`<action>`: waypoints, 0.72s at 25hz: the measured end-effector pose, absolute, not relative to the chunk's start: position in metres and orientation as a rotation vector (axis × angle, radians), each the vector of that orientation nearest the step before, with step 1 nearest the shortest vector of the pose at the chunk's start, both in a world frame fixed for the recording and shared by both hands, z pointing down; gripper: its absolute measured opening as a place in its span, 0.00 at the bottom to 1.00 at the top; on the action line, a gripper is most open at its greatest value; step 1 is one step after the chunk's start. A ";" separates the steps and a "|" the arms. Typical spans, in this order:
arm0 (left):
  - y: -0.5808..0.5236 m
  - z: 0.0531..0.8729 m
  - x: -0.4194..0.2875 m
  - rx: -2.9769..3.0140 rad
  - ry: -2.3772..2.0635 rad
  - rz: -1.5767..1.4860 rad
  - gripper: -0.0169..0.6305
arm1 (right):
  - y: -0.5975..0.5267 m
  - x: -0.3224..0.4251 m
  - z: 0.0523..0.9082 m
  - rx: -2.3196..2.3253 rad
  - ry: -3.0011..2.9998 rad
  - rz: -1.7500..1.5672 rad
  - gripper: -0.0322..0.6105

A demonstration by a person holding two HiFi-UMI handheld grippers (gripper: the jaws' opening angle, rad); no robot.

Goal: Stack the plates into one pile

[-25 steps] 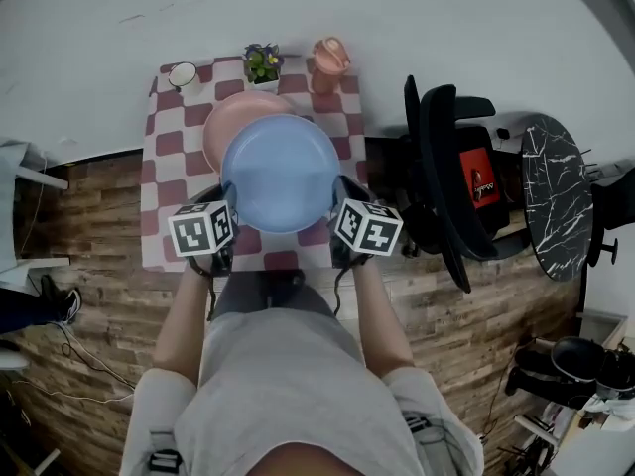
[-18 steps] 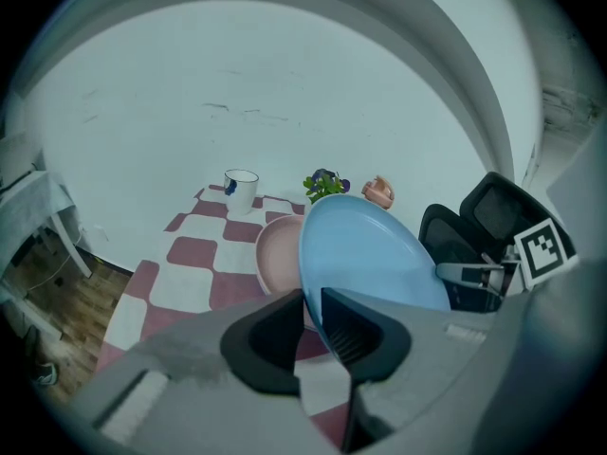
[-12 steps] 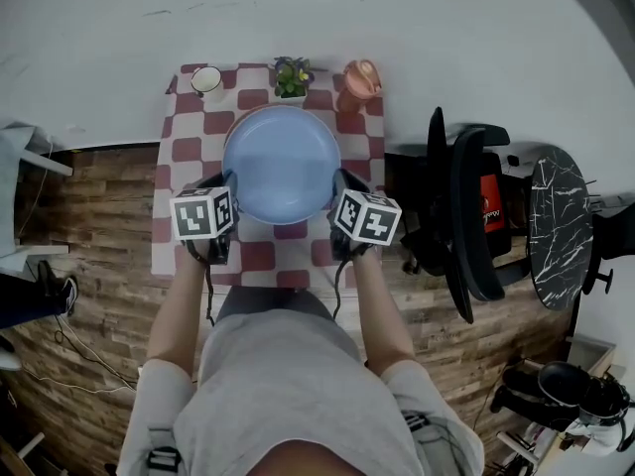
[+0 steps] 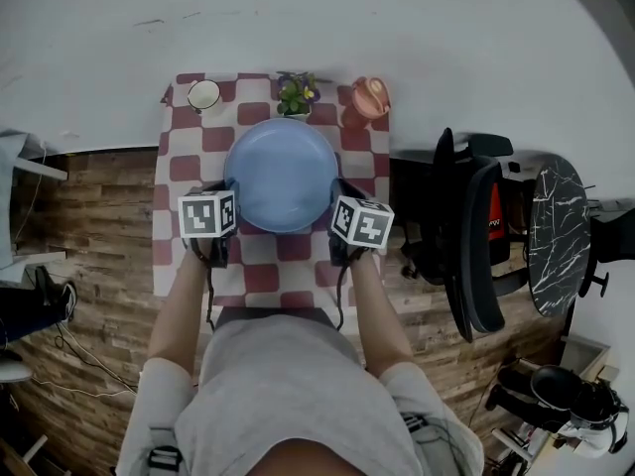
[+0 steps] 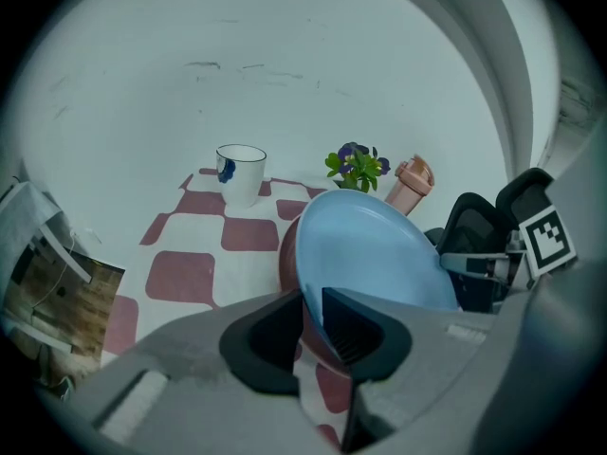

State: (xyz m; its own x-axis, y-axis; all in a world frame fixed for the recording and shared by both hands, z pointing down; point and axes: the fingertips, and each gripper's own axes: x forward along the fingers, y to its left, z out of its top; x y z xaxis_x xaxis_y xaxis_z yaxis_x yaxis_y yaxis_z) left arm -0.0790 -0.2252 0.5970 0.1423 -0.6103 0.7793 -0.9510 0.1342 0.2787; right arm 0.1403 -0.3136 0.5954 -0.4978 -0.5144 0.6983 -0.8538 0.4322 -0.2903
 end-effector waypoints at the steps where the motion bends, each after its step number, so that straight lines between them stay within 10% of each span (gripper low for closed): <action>1: -0.227 0.601 -0.080 1.564 -1.553 0.507 0.14 | -0.315 0.139 0.598 1.148 -2.166 0.868 0.09; 18: -0.237 0.608 -0.082 1.621 -1.528 0.537 0.22 | -0.317 0.133 0.616 1.109 -2.085 0.796 0.10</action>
